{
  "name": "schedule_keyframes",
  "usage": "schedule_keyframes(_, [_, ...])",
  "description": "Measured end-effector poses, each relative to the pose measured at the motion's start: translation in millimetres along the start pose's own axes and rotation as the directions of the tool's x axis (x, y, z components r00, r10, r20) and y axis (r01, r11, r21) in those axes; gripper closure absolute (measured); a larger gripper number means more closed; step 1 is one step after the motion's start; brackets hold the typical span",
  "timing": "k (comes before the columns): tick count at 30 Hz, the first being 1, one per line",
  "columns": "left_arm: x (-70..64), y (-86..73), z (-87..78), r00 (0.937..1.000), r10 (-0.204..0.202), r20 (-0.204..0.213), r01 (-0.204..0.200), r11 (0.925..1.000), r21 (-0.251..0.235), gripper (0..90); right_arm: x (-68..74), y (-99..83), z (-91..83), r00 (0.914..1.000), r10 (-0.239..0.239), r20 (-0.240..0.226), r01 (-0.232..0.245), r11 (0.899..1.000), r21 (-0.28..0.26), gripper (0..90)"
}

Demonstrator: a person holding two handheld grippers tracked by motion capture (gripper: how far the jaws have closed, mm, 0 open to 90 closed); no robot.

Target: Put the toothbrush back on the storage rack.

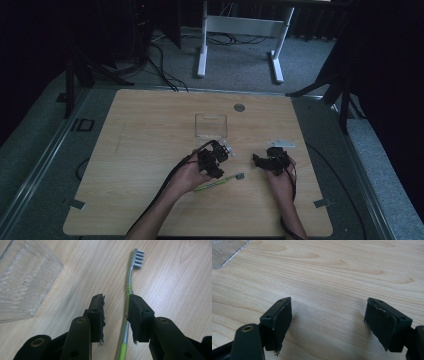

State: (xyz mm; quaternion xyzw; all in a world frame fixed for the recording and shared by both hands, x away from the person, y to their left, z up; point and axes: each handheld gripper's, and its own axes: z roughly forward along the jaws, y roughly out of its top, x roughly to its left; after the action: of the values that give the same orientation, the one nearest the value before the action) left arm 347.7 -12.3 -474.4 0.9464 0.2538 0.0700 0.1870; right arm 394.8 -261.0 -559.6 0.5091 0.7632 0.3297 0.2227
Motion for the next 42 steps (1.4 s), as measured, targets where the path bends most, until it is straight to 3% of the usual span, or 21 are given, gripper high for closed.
schedule_keyframes(42, [-5.9,8.2,14.5,0.9995,0.021,0.025,-0.023,0.9960,0.086,66.4,0.0,0.0,0.0,1.0000,0.000,0.000,0.000,1.000,0.000,21.9])
